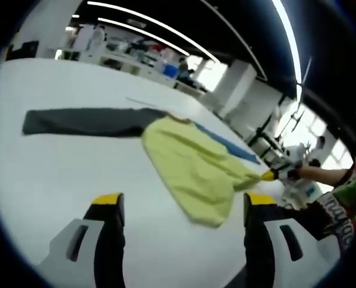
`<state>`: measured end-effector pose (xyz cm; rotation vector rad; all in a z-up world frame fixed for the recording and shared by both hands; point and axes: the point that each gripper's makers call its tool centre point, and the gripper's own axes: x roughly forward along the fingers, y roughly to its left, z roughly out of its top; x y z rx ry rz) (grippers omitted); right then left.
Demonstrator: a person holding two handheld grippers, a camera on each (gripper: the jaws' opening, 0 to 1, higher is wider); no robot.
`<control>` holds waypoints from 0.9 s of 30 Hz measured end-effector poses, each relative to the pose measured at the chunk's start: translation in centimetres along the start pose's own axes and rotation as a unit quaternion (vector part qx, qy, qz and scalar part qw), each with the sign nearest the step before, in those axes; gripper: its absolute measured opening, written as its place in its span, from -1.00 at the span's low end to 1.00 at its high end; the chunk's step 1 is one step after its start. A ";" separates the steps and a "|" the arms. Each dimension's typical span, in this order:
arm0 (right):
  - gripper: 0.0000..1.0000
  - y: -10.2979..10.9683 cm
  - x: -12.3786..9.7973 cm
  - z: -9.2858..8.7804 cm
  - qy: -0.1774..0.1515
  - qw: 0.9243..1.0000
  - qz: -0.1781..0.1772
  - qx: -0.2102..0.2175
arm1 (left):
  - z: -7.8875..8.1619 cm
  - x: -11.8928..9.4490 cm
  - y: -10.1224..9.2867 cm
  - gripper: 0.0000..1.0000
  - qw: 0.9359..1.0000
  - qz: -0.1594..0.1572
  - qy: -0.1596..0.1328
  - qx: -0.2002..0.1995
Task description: Fold the garment on the visible template until the final outline fits inside the template.
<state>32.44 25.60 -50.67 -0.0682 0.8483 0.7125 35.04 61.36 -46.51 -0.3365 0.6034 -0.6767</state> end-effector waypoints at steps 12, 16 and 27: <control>-1.00 -0.3 -2.5 -1.5 -0.017 0.998 -0.022 0.052 | -1.1 1.0 -0.9 0.47 0.999 -0.018 0.025 0.014; -1.00 -0.9 -3.1 -1.3 -0.025 0.997 -0.025 0.070 | -1.4 1.1 -1.1 0.41 0.999 -0.019 0.032 0.014; -1.00 -2.1 -3.1 -1.1 -0.019 0.995 -0.042 0.092 | -3.8 1.4 -3.1 0.23 0.996 -0.036 0.073 0.024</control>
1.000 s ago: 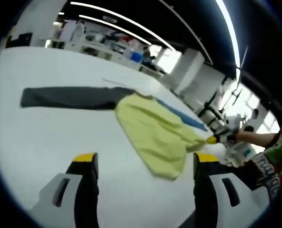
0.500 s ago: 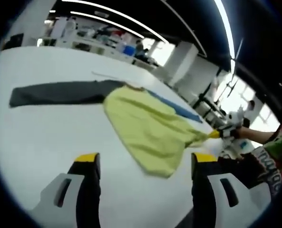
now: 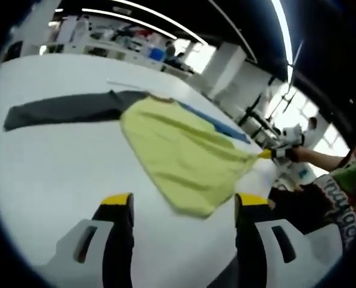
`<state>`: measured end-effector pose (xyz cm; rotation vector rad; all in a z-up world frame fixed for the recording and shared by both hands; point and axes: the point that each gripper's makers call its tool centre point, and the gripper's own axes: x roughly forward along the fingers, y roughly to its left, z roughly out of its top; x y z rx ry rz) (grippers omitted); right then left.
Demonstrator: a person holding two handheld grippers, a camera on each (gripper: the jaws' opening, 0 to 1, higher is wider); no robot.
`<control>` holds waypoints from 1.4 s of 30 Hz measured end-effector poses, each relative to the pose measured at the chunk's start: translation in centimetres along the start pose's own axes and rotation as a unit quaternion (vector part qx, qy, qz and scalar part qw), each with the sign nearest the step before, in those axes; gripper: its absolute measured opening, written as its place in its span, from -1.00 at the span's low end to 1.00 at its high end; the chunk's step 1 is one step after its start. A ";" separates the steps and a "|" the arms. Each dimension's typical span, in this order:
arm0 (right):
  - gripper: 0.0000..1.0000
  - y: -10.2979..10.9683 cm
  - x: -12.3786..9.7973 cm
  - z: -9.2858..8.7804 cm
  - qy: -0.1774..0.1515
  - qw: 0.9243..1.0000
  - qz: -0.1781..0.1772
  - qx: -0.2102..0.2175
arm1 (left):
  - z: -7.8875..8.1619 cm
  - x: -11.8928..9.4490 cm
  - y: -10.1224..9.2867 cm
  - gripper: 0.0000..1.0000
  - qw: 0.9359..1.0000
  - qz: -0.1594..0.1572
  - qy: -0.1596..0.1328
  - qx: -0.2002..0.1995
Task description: Fold the garment on the visible template until the final outline fits inside the template.
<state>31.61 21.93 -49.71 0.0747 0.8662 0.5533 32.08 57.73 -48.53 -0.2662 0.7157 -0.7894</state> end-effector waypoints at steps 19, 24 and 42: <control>-1.00 -0.3 0.7 -1.4 0.023 1.000 -0.009 0.005 | -2.7 2.3 -0.2 -0.37 0.997 0.001 0.019 -0.073; -1.00 -0.2 0.6 -1.4 0.022 1.000 -0.009 0.005 | -2.4 2.8 0.5 -0.57 0.995 0.010 0.011 -0.098; -1.00 -0.8 0.5 -1.0 0.020 1.000 -0.011 0.001 | 0.1 3.6 -0.1 -1.00 0.987 -0.007 -0.008 -0.158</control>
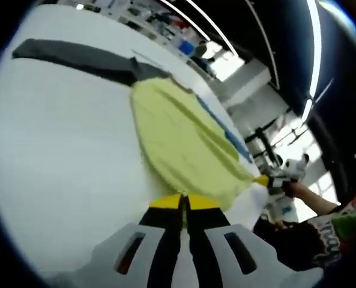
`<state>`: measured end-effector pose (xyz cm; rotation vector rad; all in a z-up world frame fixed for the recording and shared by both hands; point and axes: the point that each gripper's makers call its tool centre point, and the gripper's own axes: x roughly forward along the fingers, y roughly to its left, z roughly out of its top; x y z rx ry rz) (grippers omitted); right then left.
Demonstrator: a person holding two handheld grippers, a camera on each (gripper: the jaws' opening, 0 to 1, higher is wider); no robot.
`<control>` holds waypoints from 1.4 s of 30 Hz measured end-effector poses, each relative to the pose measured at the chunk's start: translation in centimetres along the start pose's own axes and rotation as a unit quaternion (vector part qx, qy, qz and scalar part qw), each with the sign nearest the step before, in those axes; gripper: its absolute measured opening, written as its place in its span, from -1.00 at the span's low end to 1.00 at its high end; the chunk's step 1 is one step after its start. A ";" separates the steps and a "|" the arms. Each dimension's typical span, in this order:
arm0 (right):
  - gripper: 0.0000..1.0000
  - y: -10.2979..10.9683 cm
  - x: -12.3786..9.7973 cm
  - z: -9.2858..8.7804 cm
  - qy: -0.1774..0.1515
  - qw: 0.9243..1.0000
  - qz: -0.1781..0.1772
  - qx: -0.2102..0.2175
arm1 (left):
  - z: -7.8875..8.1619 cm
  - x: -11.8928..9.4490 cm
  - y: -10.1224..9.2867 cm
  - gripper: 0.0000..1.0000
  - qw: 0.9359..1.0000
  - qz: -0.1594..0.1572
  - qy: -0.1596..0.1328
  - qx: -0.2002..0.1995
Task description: Fold the garment on the visible template until the final outline fits inside the template.
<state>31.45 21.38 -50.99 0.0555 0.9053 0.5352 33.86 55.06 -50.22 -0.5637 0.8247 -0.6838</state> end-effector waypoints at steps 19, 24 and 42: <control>-1.00 -1.0 0.4 -0.1 -0.003 1.000 -0.001 0.005 | -0.3 3.2 -0.5 -1.00 0.998 0.001 0.060 -0.003; -1.00 -1.2 0.5 -0.2 0.000 1.000 0.001 0.005 | -0.2 1.1 0.4 -1.00 0.998 0.012 0.053 -0.021; -1.00 -0.2 0.9 -1.5 0.023 0.999 0.018 0.020 | -2.2 -1.8 3.1 -1.00 0.995 0.067 0.062 -0.046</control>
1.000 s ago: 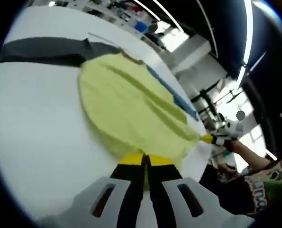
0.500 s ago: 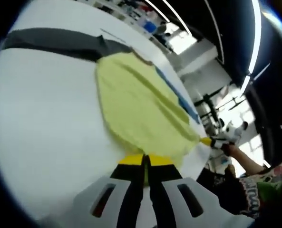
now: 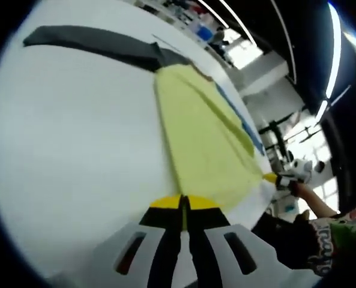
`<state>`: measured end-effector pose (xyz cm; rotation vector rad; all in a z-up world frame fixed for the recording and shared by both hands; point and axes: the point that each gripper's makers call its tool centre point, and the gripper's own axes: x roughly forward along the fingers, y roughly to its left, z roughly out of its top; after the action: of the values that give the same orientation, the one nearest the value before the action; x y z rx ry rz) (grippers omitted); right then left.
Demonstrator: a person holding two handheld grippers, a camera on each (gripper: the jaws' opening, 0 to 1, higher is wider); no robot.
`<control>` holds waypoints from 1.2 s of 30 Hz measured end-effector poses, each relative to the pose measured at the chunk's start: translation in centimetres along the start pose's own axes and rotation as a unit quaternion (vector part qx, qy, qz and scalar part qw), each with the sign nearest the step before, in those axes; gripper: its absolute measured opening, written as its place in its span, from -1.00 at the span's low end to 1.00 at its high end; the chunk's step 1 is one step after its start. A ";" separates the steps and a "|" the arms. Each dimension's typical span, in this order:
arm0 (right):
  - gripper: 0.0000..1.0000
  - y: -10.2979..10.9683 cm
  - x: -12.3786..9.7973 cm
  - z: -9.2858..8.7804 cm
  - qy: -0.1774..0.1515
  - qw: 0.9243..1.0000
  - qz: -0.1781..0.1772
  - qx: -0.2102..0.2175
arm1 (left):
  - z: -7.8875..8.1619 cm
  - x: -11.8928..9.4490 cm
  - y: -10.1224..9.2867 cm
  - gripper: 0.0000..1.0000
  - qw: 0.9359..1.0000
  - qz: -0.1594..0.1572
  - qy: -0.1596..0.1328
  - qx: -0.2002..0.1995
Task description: Fold the garment on the visible template until the final outline fits inside the template.
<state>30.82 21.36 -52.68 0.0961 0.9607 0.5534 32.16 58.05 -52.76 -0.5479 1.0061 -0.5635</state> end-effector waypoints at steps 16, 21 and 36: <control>-1.00 3.1 0.5 -2.6 0.036 0.998 0.043 0.025 | -0.2 -1.4 1.8 -1.00 1.000 0.027 -0.003 -0.012; -1.00 3.6 0.4 -3.0 0.039 0.998 0.049 0.029 | -0.3 -1.6 1.9 -1.00 1.000 0.027 -0.004 -0.015; -1.00 3.7 0.4 -3.1 0.039 0.998 0.055 0.015 | -0.3 -1.8 2.1 -1.00 0.999 0.025 -0.027 -0.003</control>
<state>27.02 24.24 -53.62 0.1570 1.0448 0.6484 31.53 60.74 -53.13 -0.5386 0.9688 -0.4987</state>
